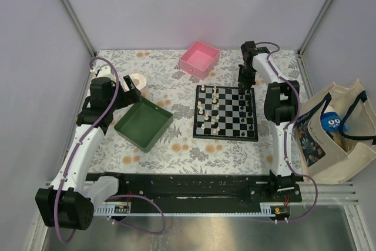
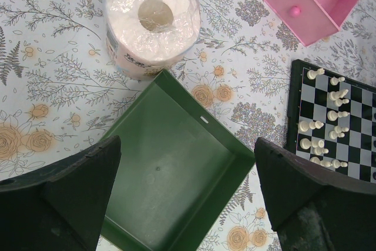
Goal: Set up the chess pieces on the board
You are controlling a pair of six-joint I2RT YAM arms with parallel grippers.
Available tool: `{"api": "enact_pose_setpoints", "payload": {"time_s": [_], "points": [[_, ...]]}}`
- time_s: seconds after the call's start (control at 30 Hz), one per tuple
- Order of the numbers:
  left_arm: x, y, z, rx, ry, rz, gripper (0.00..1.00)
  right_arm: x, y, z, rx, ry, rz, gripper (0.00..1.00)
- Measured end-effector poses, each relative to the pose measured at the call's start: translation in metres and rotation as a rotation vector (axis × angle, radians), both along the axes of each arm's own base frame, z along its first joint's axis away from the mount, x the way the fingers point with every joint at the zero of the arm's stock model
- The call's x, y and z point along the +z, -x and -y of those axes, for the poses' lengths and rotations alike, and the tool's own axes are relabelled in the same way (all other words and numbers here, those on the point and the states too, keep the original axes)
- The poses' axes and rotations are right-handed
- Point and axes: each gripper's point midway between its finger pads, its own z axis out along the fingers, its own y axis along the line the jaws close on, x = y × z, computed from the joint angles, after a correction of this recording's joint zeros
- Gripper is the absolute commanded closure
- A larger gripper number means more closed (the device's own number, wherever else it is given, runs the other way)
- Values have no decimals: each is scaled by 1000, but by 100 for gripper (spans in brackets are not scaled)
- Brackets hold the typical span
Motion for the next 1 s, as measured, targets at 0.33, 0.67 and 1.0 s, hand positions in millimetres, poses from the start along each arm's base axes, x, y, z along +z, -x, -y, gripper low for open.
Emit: {"api": "enact_pose_setpoints", "payload": {"time_s": [0.33,0.67,1.0], "points": [[0,0,0,-2,1,0,1,4,-1,-1,3,-3,4,62],[0,0,1,-4,2,0,1,49,-14,-21,36,-80,106,59],[0,0,1,-7,4,0,1,64,13,-111,211,-123,122,59]]}}
